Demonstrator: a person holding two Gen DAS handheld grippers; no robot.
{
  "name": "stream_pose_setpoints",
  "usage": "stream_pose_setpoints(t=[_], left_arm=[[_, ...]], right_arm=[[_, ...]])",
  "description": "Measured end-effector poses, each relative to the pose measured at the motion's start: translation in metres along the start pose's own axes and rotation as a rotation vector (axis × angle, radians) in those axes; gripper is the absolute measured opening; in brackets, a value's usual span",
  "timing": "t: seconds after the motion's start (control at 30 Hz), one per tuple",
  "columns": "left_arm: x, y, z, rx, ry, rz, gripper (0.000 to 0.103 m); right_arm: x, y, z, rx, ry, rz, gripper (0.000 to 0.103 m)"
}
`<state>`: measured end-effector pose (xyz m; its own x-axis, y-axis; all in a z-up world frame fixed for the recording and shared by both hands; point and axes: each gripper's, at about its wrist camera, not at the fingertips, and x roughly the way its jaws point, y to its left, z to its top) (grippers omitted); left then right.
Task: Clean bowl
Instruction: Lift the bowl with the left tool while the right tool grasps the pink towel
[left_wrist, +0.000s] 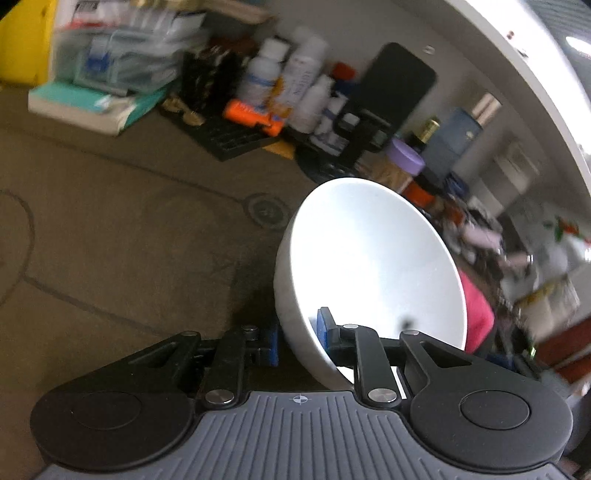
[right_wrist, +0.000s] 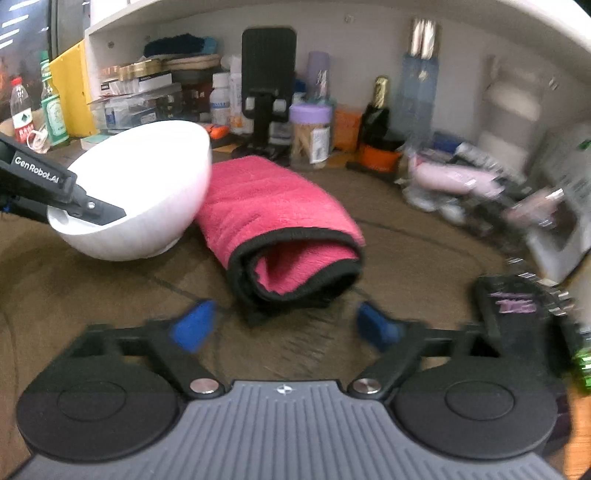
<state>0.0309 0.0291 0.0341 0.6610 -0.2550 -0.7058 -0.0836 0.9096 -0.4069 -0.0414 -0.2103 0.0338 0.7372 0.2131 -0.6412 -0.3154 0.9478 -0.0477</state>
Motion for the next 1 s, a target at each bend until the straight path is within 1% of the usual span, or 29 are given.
stream_pose_setpoints(t=[0.03,0.07,0.1,0.13,0.17,0.23,0.3,0.37,0.43,0.5,0.53,0.6,0.63,0.7,0.73,0.8,0.87,0.93,0.97,1.0], left_arm=[[-0.005,0.001,0.000,0.020,-0.015,0.003,0.016],[-0.010,0.003,-0.001,0.038,-0.029,0.006,0.015],[-0.012,0.003,-0.002,0.042,-0.026,0.009,0.014],[-0.013,0.003,-0.003,0.047,-0.022,0.012,0.014],[-0.015,0.003,-0.003,0.052,-0.019,0.015,0.013],[-0.019,0.003,-0.005,0.061,-0.013,0.021,0.012],[-0.023,0.004,-0.007,0.070,-0.007,0.027,0.012],[-0.027,0.004,-0.009,0.080,0.000,0.033,0.014],[-0.030,0.004,-0.010,0.089,0.006,0.039,0.017],[-0.034,0.004,-0.012,0.098,0.012,0.044,0.022],[-0.036,0.005,-0.013,0.103,0.016,0.047,0.024],[-0.039,0.005,-0.015,0.098,0.023,0.042,0.029],[-0.040,0.005,-0.017,0.087,0.030,0.028,0.031],[-0.042,0.004,-0.021,0.072,0.039,0.012,0.040],[-0.042,0.002,-0.023,0.068,0.042,0.009,0.042],[-0.042,-0.005,-0.026,0.086,0.040,0.015,0.054],[-0.038,-0.011,-0.033,0.094,0.055,0.011,0.057],[-0.036,-0.016,-0.037,0.100,0.042,0.029,0.058],[-0.034,-0.017,-0.038,0.094,0.037,0.033,0.059],[-0.033,-0.017,-0.038,0.089,0.037,0.033,0.058]], right_arm=[[-0.003,-0.003,0.001,-0.017,0.000,0.000,0.053],[-0.007,-0.005,0.002,-0.045,-0.004,0.007,0.058],[-0.012,-0.008,0.004,-0.073,-0.008,0.014,0.071],[-0.016,-0.010,0.006,-0.096,-0.014,0.038,0.080],[-0.019,-0.011,0.010,-0.108,-0.024,0.082,0.090],[-0.022,-0.011,0.022,-0.110,-0.045,0.148,0.092],[-0.014,-0.014,0.040,-0.101,-0.043,0.216,0.092],[0.002,-0.016,0.056,-0.096,-0.034,0.234,0.095],[0.020,-0.015,0.066,-0.107,-0.005,0.246,0.095],[0.044,-0.013,0.073,-0.107,0.045,0.257,0.103],[0.051,-0.012,0.073,-0.110,0.062,0.251,0.103],[0.067,-0.005,0.070,-0.145,0.093,0.198,0.103],[0.069,-0.004,0.068,-0.152,0.088,0.187,0.103],[0.070,-0.004,0.064,-0.124,0.067,0.186,0.101],[0.071,-0.007,0.063,-0.108,0.060,0.187,0.100],[0.072,-0.010,0.062,-0.090,0.052,0.201,0.101],[0.071,-0.015,0.064,-0.072,0.041,0.221,0.103],[0.072,-0.018,0.067,-0.052,0.032,0.218,0.102],[0.076,-0.020,0.069,-0.030,0.037,0.212,0.091],[0.079,-0.022,0.070,-0.011,0.046,0.206,0.077]])
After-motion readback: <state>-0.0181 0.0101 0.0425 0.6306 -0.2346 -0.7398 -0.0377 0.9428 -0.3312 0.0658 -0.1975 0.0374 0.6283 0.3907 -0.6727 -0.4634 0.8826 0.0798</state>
